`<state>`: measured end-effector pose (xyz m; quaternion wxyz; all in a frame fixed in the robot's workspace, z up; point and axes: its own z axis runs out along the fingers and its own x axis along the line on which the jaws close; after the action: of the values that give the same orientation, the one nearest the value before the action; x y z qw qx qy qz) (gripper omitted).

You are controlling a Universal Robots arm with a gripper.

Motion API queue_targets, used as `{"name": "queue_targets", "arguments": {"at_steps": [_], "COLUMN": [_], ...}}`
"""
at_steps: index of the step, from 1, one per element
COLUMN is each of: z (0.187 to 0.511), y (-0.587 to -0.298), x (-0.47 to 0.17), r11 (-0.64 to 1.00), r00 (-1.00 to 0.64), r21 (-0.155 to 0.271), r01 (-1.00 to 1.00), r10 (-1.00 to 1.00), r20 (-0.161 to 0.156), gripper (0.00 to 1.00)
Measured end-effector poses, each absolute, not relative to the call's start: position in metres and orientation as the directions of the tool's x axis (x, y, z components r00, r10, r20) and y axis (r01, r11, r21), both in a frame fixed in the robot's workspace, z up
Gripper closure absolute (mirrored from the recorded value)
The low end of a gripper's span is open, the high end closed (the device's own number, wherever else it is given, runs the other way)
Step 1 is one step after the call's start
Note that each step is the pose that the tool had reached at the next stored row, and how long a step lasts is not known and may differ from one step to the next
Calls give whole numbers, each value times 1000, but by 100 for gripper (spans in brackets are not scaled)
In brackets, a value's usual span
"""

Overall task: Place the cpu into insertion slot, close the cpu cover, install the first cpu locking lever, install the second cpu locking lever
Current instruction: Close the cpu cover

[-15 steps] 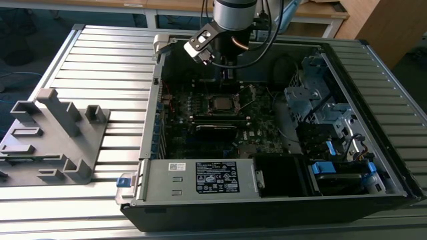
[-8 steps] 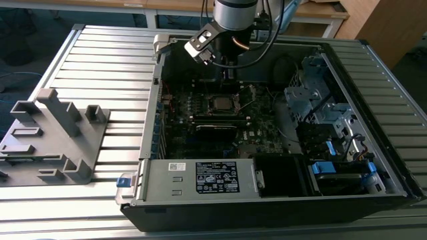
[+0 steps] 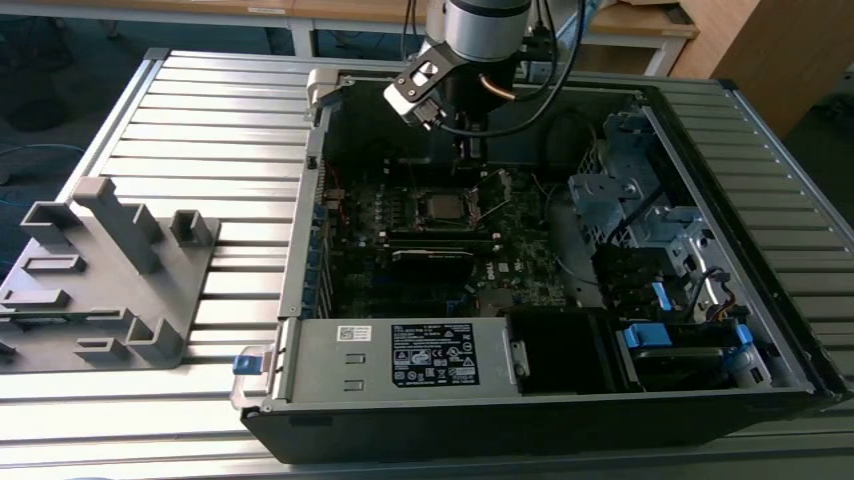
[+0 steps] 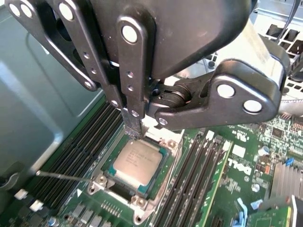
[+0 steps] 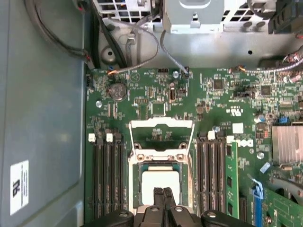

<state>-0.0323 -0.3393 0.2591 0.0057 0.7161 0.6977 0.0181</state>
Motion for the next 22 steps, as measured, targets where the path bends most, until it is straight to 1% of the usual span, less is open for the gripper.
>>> {"name": "queue_targets", "arguments": {"at_steps": [5, 22], "z": [259, 265], "y": [-339, -339], "x": [-22, -18], "r11": [-26, -26], "r00": [26, 26], "r21": [33, 33], "r01": [999, 999], "r10": [1000, 1000], "r20": [18, 18], "gripper": [89, 89]}}
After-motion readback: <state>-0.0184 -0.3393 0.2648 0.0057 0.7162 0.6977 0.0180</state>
